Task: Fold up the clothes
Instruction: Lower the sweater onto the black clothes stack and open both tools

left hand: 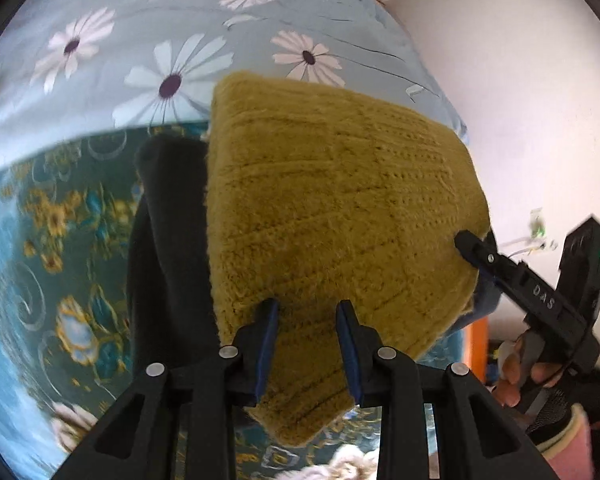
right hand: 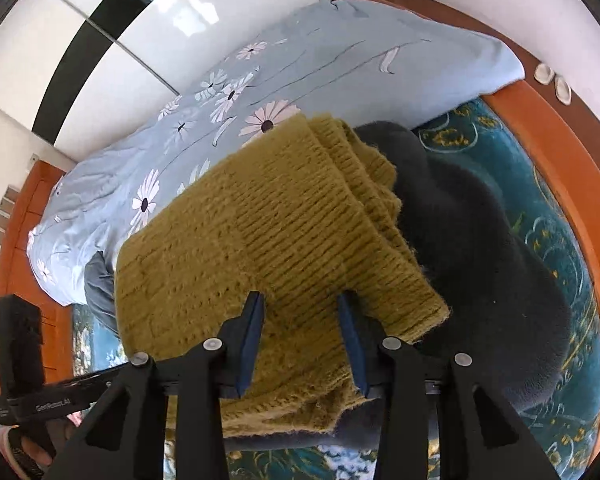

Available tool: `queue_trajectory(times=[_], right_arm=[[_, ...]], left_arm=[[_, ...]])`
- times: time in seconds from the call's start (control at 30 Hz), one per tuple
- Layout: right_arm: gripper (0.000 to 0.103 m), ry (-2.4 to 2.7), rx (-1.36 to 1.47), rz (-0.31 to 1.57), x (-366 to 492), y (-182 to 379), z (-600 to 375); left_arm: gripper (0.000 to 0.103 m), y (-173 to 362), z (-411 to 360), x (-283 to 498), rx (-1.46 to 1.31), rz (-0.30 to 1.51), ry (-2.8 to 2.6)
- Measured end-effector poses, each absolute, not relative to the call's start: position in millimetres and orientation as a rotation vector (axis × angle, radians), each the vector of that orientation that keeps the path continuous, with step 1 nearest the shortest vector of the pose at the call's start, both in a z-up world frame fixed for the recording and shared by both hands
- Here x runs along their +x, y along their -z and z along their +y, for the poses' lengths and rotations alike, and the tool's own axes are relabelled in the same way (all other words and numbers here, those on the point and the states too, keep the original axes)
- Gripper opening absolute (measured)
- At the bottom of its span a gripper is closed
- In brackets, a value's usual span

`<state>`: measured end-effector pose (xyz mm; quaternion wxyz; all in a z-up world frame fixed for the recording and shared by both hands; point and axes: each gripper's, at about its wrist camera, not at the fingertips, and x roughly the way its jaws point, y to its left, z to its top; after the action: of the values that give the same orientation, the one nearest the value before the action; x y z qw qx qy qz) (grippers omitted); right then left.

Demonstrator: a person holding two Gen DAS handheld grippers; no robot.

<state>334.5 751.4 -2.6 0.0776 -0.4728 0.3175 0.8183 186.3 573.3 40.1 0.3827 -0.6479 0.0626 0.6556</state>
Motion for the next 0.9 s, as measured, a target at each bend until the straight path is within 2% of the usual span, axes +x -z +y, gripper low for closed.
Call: queue_trajectory(times=[0.13, 0.2, 0.23, 0.3, 0.47, 0.57, 0.63, 0.67, 0.77, 0.9], right_arm=[[0.04, -2.421, -1.415, 0.968, 341, -7, 749], [0.04, -2.443, -1.385, 0.95, 348, -22, 740], [0.041, -2.479, -1.361, 0.934, 356, -30, 734], [0.054, -2.541, -1.323, 0.903, 376, -47, 721], [0.058, -2.465, -1.458, 0.946, 414, -26, 693], [0.058, -2.423, -1.546, 0.946, 423, -10, 674], [0.064, -2.411, -1.585, 0.904, 426, -5, 661], [0.074, -2.411, -1.599, 0.874, 428, -5, 655], [0.086, -2.449, -1.578, 0.817, 431, -8, 641], [0.096, -2.464, -1.52, 0.785, 428, -15, 635]], left_arm=[[0.035, -52, 568, 196, -1.635, 0.178, -1.664], [0.047, -61, 559, 203, -1.608, 0.164, -1.66], [0.05, -65, 552, 208, -1.59, 0.159, -1.669], [0.06, -69, 540, 217, -1.57, 0.165, -1.684], [0.066, -59, 518, 242, -1.617, 0.216, -1.721], [0.077, -60, 507, 254, -1.6, 0.274, -1.802], [0.085, -64, 503, 263, -1.556, 0.353, -1.862], [0.09, -66, 502, 267, -1.534, 0.39, -1.887], [0.103, -74, 496, 281, -1.469, 0.448, -1.925], [0.103, -73, 491, 285, -1.44, 0.451, -1.946]])
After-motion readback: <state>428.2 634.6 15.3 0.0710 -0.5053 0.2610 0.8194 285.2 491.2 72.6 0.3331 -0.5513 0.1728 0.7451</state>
